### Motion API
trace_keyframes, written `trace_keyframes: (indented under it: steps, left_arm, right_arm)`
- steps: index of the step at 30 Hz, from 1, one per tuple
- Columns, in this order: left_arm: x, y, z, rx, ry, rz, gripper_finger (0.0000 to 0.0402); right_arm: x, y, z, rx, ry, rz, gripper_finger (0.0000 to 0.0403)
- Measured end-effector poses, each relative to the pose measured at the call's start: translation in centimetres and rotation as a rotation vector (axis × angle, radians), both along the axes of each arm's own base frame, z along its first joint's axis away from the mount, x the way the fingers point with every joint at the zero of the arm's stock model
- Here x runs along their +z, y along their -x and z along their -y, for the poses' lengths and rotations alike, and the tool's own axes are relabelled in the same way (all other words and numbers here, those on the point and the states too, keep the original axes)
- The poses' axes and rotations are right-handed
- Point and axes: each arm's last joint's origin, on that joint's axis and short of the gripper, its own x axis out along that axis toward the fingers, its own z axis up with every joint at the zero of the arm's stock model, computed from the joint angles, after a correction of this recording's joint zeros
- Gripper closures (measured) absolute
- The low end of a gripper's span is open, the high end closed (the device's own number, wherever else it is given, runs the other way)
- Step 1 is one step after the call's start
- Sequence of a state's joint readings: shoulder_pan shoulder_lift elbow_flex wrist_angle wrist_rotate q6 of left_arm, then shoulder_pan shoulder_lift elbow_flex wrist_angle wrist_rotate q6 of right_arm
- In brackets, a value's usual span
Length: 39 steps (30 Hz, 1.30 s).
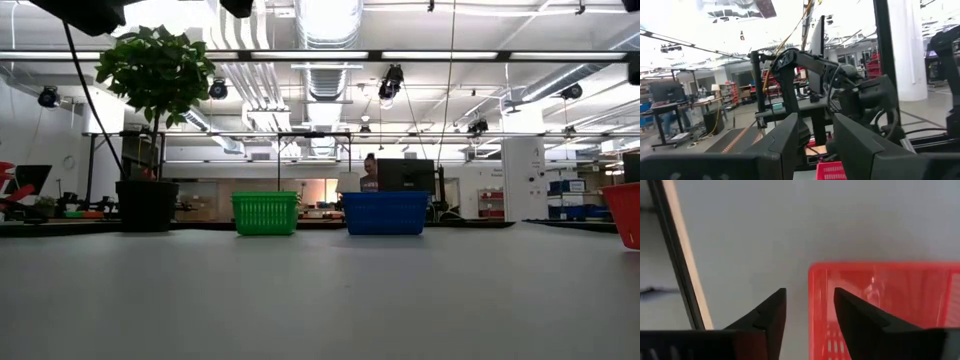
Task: Stack baskets by color
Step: Stack the right red basket on the left red basket
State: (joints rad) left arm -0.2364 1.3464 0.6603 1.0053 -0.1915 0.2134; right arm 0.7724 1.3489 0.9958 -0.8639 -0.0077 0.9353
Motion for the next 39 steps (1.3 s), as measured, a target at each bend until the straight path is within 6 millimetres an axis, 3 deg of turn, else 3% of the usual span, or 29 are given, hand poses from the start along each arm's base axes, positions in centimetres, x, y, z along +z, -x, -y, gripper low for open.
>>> trace_keyframes:
  steps: [5,19,29,39]
  left_arm:
    - [0.5,0.0,1.0,-0.036,0.013,0.047,0.0293]
    - [0.2,-1.8,3.4,-0.095,0.014,0.052,0.0293]
    - [-2.8,-3.4,5.0,-0.124,-0.017,-0.050,0.0293]
    - [-2.3,-2.8,6.3,-0.168,-0.012,-0.030,0.0293]
  right_arm:
    - [-0.8,0.7,-0.2,-0.004,0.054,-0.083,0.0239]
    - [-2.4,1.9,-1.9,0.159,0.244,-0.013,0.0275]
    - [-2.3,2.7,-2.6,0.195,0.269,0.037,0.0268]
    - [-0.8,3.1,-2.4,0.087,0.190,0.084,0.0266]
